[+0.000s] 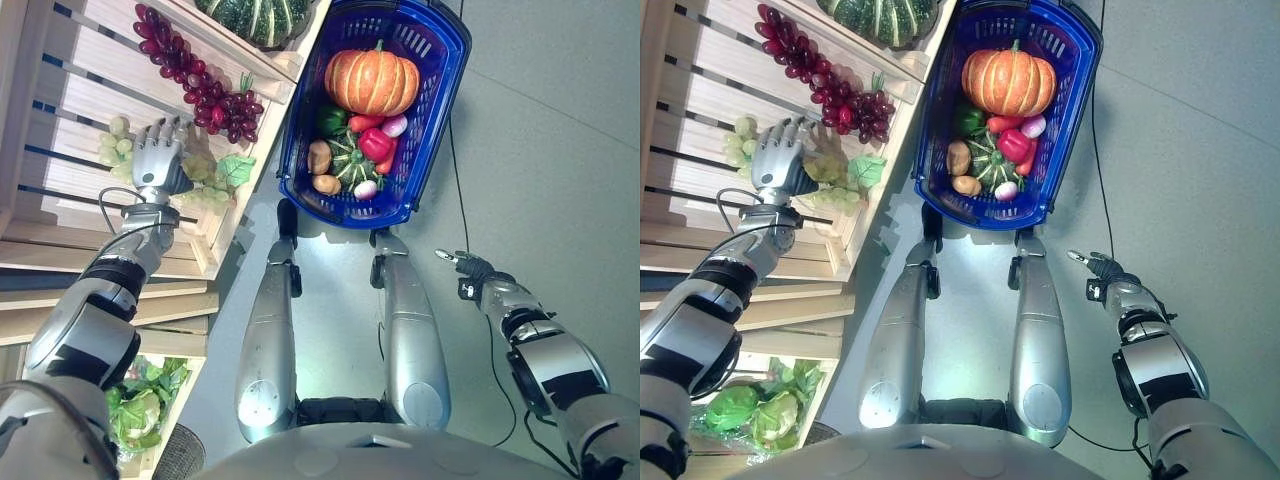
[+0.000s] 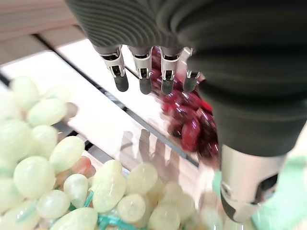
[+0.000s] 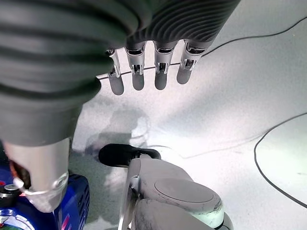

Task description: Pick up fruits and vegetables into the basket

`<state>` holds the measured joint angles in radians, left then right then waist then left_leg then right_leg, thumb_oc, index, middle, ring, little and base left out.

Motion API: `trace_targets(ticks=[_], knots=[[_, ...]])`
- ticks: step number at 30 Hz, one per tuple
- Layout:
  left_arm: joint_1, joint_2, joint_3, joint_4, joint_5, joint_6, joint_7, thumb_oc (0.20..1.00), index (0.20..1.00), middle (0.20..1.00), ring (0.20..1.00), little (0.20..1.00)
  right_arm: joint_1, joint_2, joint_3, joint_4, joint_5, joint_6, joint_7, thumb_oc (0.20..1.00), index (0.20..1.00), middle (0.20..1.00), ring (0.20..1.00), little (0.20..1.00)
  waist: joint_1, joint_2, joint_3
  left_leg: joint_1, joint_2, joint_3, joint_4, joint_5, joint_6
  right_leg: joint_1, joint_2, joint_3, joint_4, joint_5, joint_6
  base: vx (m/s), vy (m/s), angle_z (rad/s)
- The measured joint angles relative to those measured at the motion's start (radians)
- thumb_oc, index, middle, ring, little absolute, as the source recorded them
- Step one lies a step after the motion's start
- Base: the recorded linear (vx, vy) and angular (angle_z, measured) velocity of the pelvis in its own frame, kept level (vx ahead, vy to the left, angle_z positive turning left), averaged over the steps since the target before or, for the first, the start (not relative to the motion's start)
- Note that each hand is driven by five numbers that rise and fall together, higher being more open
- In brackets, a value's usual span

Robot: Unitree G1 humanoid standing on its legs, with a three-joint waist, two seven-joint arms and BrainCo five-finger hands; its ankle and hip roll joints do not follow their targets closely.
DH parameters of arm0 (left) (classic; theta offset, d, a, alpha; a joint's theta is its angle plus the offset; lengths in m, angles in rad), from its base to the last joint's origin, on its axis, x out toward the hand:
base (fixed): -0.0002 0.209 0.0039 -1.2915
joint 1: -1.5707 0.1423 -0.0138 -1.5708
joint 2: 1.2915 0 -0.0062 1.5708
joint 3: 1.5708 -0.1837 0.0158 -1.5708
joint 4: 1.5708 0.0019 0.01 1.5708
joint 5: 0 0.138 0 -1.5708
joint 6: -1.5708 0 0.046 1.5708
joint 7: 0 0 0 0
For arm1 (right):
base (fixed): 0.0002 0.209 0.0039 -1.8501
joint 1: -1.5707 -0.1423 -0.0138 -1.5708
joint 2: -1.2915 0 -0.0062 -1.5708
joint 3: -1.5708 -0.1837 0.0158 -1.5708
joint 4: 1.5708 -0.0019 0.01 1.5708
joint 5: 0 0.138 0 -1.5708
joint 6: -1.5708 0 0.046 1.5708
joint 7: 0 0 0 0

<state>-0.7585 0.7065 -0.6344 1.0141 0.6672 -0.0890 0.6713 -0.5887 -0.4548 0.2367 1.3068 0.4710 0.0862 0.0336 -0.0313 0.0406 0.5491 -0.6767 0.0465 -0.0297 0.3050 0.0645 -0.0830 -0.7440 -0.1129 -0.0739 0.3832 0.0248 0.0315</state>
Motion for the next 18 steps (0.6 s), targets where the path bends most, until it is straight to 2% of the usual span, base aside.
trace_targets(ticks=[4, 12, 18], knots=[[-0.031, 0.0, -0.06, 0.036, 0.061, -0.001, -0.03, 1.0, 1.0, 1.0, 1.0, 1.0, -0.015, -0.002, 0.015, 0.0, 0.0, 0.002, 0.002, 1.0, 1.0, 1.0, 1.0, 1.0, -0.007, 0.0, 0.0, 0.0, 0.003, 0.004, 0.004, -0.005, 0.002, 0.0, 0.004, 0.004, 0.0, -0.001, 0.001, 0.0, 0.01, -0.04], [-0.035, 0.0, -0.108, 0.095, 0.061, 0.004, -0.136, 1.0, 1.0, 1.0, 1.0, 1.0, -0.041, -0.007, 0.018, 0.001, -0.001, 0.006, 0.003, 1.0, 1.0, 1.0, 1.0, 1.0, -0.028, 0.0, 0.0, -0.001, 0.005, 0.012, 0.003, -0.008, 0.001, -0.008, 0.006, 0.011, 0.0, -0.003, -0.003, 0.0, 0.007, -0.02], [-0.035, -0.006, -0.116, 0.134, 0.061, 0.047, -0.183, 1.0, 1.0, 1.0, 1.0, 1.0, -0.055, -0.014, 0.024, 0.001, -0.002, 0.006, 0.014, 1.0, 1.0, 1.0, 1.0, 1.0, -0.029, 0.0, 0.0, -0.014, 0.005, 0.016, 0.003, -0.008, 0.001, -0.022, 0.006, 0.014, 0.0, 0.0, 0.001, 0.0, 0.006, -0.01]])
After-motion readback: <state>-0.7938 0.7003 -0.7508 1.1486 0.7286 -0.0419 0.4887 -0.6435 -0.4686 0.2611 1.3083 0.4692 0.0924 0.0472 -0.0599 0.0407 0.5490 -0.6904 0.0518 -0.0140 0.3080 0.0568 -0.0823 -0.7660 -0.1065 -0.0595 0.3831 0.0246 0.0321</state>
